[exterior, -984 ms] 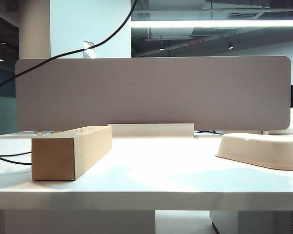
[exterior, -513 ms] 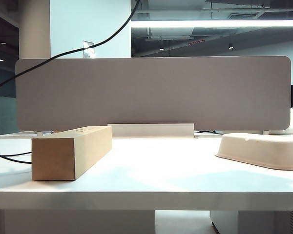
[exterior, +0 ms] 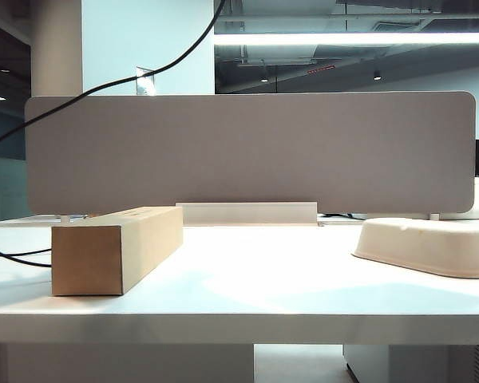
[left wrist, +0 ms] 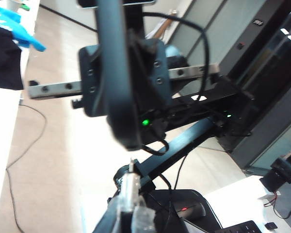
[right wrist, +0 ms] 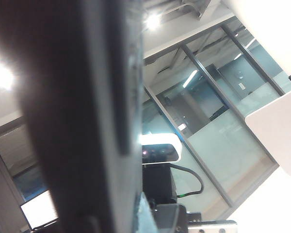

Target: Pick up the charging cable and the phone, plug the charging cable into the charging port on the phone, and finally place them back on the table.

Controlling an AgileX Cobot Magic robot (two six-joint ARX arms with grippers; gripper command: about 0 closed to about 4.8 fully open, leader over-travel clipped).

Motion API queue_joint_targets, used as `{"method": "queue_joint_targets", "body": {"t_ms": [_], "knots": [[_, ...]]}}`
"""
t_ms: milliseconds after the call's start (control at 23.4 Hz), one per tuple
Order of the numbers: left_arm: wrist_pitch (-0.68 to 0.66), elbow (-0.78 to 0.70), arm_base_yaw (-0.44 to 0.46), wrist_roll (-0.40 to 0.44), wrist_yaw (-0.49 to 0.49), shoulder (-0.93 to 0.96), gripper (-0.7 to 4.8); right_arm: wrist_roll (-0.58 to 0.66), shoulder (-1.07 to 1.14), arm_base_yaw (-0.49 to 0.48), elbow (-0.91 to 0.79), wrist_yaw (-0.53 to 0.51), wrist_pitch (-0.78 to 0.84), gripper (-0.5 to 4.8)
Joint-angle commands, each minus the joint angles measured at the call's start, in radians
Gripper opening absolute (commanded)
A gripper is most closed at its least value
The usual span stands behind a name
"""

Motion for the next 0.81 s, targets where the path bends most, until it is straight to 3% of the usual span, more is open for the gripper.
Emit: {"method": "queue_joint_targets", "body": {"t_ms": [43, 813], "knots": [[0.031, 0.003, -0.002, -0.018, 0.013, -0.004, -0.06, 0.0, 0.0, 0.0, 0.008, 0.002, 0.037, -0.05], [0.078, 0.003, -0.013, -0.106, 0.058, 0.021, -0.06, -0.001, 0.038, 0.0, 0.008, 0.005, 0.053, -0.05]]}}
